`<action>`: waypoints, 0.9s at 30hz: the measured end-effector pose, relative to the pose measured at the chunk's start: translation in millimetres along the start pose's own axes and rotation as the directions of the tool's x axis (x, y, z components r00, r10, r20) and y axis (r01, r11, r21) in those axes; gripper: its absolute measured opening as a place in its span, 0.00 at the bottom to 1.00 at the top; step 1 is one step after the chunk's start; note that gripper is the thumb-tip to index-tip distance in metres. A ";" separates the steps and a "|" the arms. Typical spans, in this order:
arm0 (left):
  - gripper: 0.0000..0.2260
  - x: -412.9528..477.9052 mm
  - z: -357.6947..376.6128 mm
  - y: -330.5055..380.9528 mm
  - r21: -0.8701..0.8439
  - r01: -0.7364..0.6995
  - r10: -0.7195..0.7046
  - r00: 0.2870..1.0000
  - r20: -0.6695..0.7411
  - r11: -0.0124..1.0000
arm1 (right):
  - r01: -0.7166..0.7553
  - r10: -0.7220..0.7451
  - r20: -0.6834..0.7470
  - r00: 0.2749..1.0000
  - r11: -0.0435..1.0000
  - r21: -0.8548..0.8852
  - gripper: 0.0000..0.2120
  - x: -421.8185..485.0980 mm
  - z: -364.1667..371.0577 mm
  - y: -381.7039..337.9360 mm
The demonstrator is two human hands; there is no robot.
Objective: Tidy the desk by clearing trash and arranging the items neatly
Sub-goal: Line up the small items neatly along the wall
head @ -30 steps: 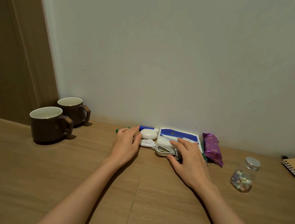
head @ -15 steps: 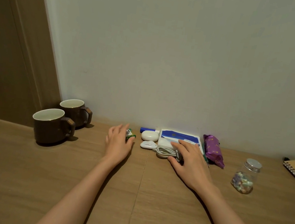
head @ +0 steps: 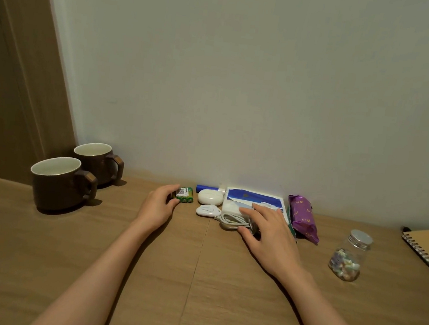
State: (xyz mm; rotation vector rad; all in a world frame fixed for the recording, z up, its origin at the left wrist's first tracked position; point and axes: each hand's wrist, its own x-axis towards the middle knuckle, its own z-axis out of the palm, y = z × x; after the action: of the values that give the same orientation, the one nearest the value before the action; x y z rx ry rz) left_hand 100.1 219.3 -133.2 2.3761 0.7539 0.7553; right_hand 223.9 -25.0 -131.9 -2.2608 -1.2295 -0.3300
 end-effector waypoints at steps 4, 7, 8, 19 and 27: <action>0.19 4.6 4.5 3.1 -0.003 -0.022 0.022 0.999 -0.026 1.000 | -0.001 0.001 -0.007 1.000 1.000 0.000 0.20 0.1 -0.3 -0.8; 0.18 9.3 8.4 2.2 -0.013 -0.034 0.033 0.999 -0.039 0.999 | 0.002 -0.002 -0.009 1.000 1.000 0.002 0.20 0.2 0.4 -0.8; 0.18 11.1 9.9 1.3 -0.022 -0.037 0.036 0.999 -0.041 0.999 | 0.005 -0.005 -0.015 1.000 1.000 0.006 0.20 0.2 0.7 -0.7; 0.20 15.3 16.1 -2.5 0.058 -0.070 0.073 0.995 -0.068 0.996 | 0.093 -0.096 -0.177 0.980 0.995 -0.025 0.19 -8.6 -11.8 -11.4; 0.20 2.6 12.3 1.6 0.035 -0.038 0.044 0.982 -0.185 0.999 | -0.140 0.040 -0.476 0.879 0.974 -0.177 0.17 -30.5 -84.8 8.0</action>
State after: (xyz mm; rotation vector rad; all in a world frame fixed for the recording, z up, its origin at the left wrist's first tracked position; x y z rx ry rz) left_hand 110.3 216.0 -139.9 2.3787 0.7994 1.0009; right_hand 217.1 -97.8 -78.6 -2.2102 -0.8602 -0.9491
